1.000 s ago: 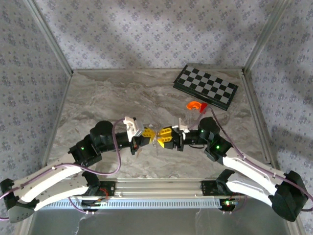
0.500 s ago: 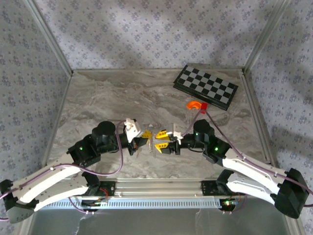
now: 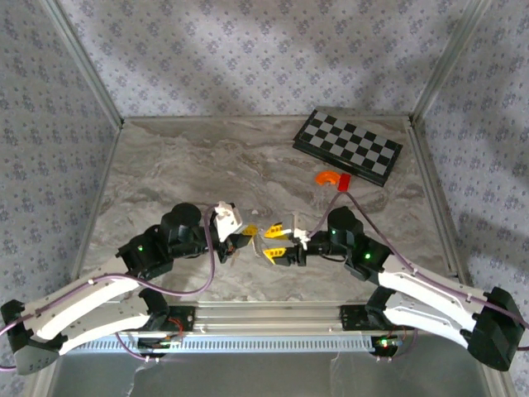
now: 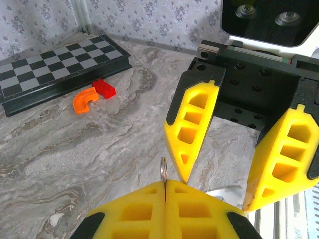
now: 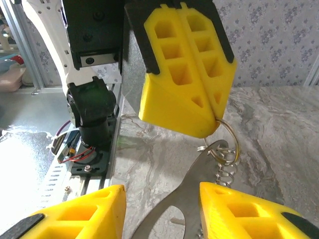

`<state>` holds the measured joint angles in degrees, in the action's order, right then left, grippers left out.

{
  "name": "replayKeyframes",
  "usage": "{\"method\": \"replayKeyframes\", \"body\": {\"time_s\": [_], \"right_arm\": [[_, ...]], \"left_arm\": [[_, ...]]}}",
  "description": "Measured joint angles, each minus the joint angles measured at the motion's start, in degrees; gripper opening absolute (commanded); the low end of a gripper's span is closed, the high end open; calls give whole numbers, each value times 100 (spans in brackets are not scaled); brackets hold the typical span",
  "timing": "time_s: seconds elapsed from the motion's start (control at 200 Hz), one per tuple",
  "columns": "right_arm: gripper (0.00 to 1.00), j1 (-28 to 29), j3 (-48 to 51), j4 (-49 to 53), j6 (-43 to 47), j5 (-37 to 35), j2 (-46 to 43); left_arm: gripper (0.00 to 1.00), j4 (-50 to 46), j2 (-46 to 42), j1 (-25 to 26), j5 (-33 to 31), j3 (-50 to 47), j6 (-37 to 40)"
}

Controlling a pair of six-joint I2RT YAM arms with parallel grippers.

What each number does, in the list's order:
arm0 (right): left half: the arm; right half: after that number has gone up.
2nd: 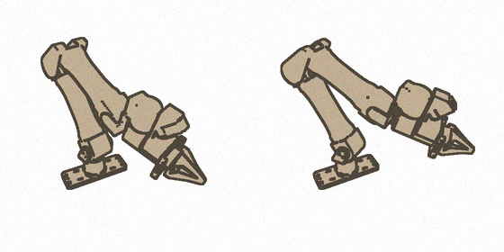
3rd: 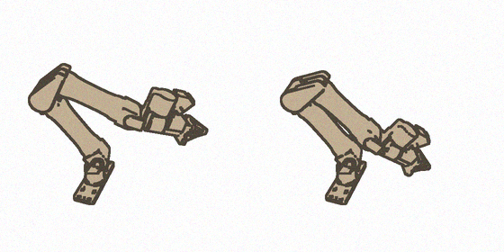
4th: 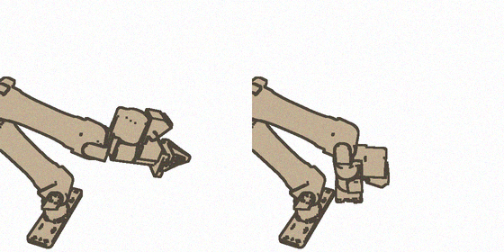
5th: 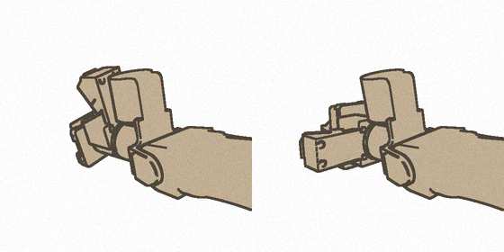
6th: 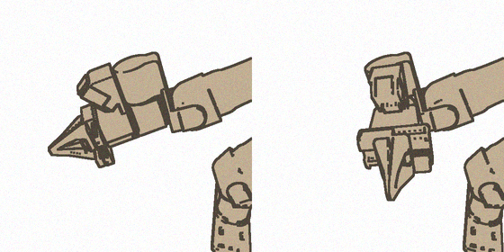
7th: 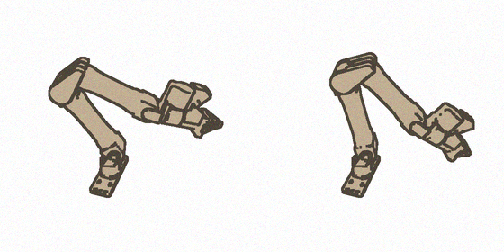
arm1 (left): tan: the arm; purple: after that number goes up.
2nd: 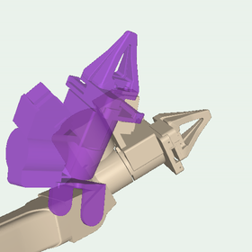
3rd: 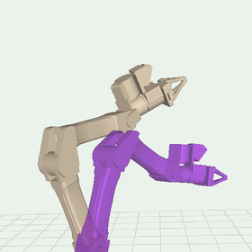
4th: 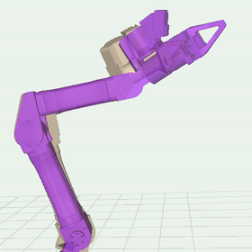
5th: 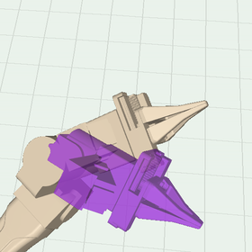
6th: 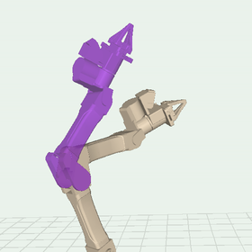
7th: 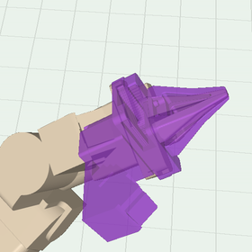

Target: Put the keys on the keyring

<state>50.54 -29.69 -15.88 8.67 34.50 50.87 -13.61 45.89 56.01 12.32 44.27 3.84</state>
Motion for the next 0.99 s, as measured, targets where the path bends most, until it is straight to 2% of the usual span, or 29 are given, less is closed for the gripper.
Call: {"method": "replayKeyframes", "body": {"time_s": [0.195, 0.625, 0.85, 0.995], "right_arm": [[37, 39, 299, -258, -24, -28, -105], [31, -42, 463, -581, -44, -9, -264], [30, -42, 415, -527, 109, -267, -424], [33, 0, 413, -492, 221, -431, -439]], "left_arm": [[0, -297, 118, 0, 2, 273, 177], [0, -791, 452, 0, 52, 444, 461], [0, -940, 505, 0, 210, 575, 476], [0, -1025, 555, 11, 326, 684, 498]]}}
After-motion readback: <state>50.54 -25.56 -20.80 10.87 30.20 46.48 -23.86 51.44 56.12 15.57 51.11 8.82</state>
